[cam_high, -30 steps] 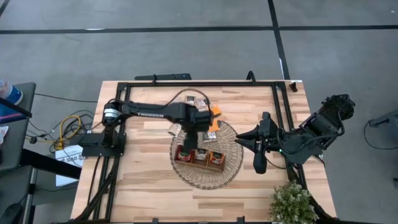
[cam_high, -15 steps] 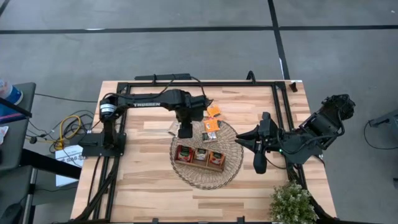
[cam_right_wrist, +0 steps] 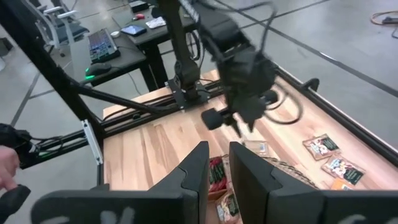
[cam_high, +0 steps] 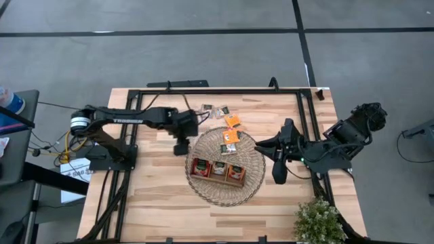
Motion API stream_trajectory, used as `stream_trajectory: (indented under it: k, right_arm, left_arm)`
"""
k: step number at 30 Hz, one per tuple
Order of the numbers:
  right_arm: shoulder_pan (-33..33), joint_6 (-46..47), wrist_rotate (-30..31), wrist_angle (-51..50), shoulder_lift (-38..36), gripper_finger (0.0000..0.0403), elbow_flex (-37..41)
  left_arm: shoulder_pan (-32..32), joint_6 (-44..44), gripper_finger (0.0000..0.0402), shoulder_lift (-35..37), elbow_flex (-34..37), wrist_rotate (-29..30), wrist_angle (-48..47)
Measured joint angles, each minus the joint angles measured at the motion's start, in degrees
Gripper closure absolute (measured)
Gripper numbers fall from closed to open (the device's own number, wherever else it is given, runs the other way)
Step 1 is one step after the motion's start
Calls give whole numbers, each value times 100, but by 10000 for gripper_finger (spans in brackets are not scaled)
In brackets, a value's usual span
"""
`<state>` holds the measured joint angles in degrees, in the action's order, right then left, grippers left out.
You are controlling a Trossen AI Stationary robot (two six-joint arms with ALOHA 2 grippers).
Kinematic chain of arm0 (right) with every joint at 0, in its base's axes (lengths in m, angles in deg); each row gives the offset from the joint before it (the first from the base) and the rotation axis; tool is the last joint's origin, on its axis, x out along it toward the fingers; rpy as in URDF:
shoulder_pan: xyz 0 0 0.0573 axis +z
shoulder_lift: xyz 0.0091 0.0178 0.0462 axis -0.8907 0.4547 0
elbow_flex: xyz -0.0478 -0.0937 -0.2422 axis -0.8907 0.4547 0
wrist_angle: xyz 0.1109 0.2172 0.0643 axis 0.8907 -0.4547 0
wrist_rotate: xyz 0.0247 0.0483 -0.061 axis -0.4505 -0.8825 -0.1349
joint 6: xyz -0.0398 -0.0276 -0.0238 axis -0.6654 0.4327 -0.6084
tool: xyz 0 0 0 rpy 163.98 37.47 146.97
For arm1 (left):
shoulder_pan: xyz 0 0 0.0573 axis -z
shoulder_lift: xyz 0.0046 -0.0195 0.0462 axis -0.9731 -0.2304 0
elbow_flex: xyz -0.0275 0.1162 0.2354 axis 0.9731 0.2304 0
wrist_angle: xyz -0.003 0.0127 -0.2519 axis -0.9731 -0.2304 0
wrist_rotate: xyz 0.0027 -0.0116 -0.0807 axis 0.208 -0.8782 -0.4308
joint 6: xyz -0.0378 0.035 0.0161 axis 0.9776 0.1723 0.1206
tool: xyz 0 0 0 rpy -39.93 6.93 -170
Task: Pick & Place Tea
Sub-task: Put the brown tea bag into the middle section of the wooden organizer
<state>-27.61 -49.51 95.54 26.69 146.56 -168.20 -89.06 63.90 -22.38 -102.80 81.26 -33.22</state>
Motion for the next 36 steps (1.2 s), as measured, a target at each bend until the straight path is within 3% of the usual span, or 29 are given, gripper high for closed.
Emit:
stream_trajectory:
  k: [8,15,24,36]
  right_arm:
    - [-203,22,-129,4,0,349,0]
    - [-413,70,-159,23,0,349,0]
    - [-688,83,-472,46,0,349,0]
    - [-803,81,-615,85,0,349,0]
  left_arm:
    - [-4,-442,260,72,1245,350,924]
    - [-4,-807,260,70,1817,652,1958]
    - [-2,-849,260,35,2172,649,2762]
    - [-2,-932,256,-223,2169,721,2982]
